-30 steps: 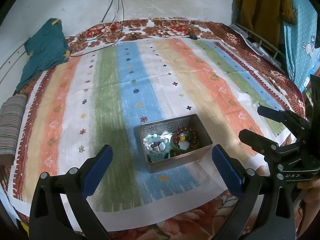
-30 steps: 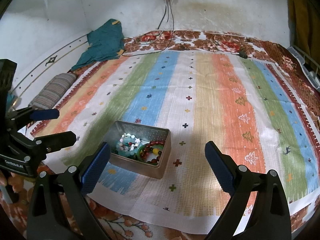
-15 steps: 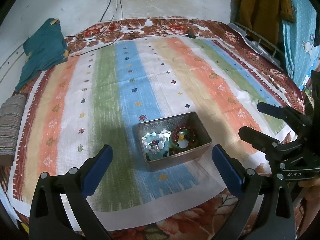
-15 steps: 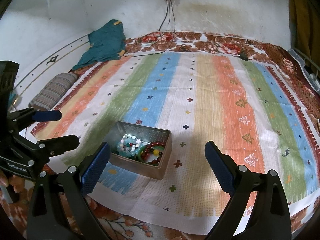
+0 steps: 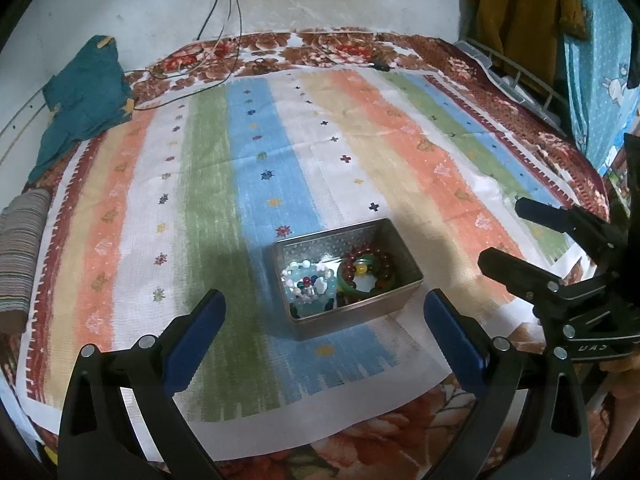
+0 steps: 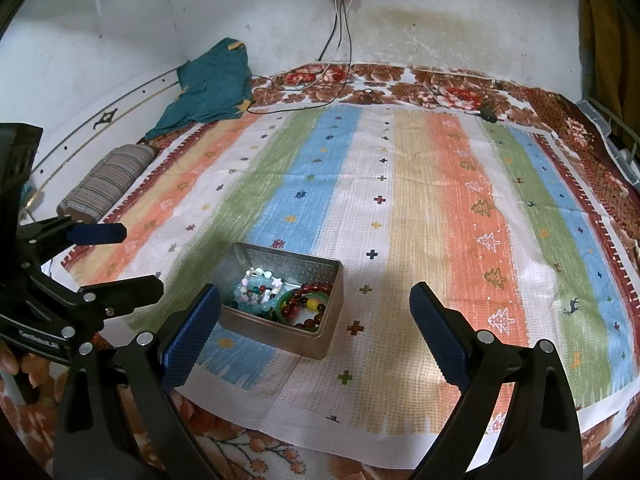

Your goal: Organize jewelry

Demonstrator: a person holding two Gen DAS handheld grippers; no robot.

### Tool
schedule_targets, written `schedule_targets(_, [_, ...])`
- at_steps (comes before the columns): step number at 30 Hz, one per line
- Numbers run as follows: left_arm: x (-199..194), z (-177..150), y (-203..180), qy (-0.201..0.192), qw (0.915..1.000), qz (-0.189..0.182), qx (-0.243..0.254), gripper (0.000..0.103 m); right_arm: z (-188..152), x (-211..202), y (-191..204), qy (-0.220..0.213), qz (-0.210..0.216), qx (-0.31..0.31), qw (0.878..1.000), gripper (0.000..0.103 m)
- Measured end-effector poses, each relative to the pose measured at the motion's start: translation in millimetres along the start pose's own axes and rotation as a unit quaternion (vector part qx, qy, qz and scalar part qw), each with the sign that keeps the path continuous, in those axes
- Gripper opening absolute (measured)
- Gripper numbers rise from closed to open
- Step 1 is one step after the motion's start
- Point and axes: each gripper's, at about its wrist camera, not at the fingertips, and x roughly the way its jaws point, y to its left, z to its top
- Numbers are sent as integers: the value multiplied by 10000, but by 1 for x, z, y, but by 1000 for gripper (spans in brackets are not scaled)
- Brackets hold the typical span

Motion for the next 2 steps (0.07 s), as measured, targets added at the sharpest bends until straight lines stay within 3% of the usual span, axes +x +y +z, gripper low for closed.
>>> schedule_targets(2, [0, 0, -2, 1, 10000, 11, 34, 97, 0, 0, 0, 1, -2, 1, 10000, 96])
